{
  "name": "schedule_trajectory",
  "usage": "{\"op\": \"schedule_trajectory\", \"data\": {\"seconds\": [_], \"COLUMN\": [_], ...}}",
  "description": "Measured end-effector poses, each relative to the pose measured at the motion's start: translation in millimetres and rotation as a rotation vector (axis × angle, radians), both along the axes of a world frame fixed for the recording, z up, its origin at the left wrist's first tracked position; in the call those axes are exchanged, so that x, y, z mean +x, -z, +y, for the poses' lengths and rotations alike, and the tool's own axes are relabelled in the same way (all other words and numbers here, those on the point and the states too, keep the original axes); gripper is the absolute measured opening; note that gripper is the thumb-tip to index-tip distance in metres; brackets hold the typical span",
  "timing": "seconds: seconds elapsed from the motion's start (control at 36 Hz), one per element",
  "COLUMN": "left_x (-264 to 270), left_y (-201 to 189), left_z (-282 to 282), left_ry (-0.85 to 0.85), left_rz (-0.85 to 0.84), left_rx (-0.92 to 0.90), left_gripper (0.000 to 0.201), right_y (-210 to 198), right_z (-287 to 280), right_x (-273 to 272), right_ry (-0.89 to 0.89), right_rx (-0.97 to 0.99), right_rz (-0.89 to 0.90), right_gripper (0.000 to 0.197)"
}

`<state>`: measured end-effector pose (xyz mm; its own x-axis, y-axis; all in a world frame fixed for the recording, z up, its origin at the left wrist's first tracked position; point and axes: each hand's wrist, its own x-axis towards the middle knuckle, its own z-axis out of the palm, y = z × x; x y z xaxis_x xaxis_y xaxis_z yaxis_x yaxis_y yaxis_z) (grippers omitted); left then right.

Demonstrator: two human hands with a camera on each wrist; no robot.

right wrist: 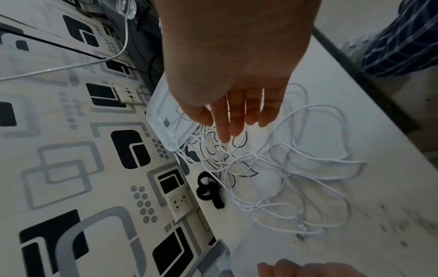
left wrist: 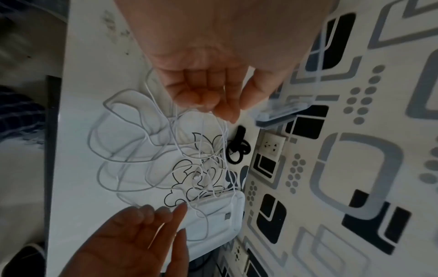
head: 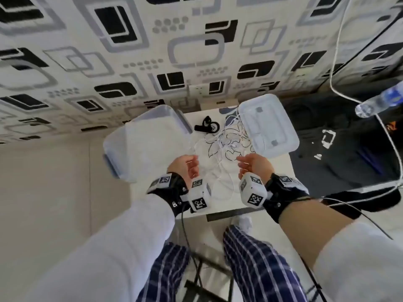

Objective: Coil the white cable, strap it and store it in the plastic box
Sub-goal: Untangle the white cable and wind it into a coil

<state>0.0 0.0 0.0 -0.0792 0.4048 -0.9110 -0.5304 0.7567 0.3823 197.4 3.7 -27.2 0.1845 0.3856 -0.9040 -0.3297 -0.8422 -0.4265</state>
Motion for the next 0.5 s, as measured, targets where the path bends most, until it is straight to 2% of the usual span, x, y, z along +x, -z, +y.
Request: {"op": "schedule_trajectory", "data": {"seconds": [0.17,0.28,0.36,0.44,0.5], "left_x": [6,5,5,4,3], "left_y": [40,67,85,99,106], "left_z": [6,4,5,8,9], "left_ry": [0.111,0.128,0.136,0.158,0.175], "left_rz": [0.044,0.035,0.031,0.003,-0.012], "left_rx": [0.053,0.046,0.076,0.113,0.148], "left_gripper": [0.020,0.010,0.010,0.013,0.014], "right_y": [35,57,77,92,93], "right_z": [13,23,26,27,29], "right_x": [-5,-11,-13,-15,-18], "right_ry": [-0.155,-0.299,-0.449,-0.519,-0.602], "right_rx": [0.041,0.026,0.078,0.170,0.217], "right_rz": [-0.113,-0.213,-0.355,-0.545,-0.639], "right_gripper": [0.016,0.010,0.011,0.012,0.006]}}
